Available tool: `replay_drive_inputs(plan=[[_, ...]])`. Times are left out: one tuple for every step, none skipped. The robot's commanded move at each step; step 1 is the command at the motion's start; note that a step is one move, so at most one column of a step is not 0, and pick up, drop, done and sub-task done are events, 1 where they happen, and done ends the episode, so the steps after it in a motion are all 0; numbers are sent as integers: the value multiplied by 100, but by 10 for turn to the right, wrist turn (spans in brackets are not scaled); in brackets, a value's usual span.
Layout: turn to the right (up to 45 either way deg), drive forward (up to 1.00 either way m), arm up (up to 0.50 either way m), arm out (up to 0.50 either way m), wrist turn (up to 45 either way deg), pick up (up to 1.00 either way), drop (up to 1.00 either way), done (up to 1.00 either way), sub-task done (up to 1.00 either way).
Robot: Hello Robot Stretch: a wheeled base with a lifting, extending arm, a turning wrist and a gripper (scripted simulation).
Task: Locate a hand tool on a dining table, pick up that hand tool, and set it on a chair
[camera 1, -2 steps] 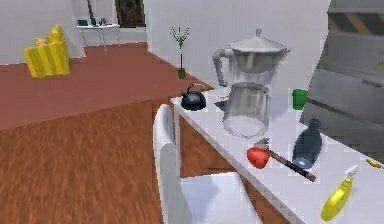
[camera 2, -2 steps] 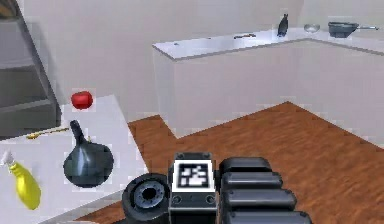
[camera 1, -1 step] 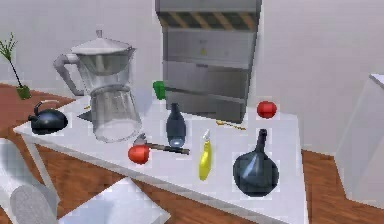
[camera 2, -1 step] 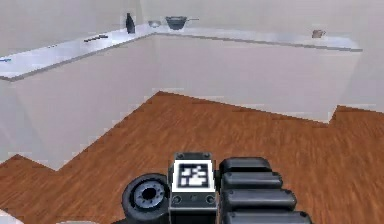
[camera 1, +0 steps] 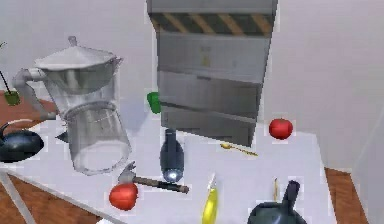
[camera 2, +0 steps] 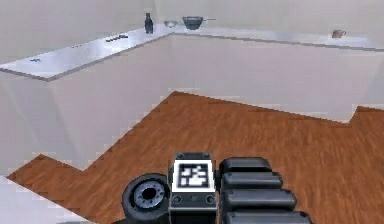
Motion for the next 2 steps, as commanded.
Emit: replay_drive_inputs(plan=[[-450,0,0,0,0,0,0,0,0],[-390,0,0,0,0,0,0,0,0]])
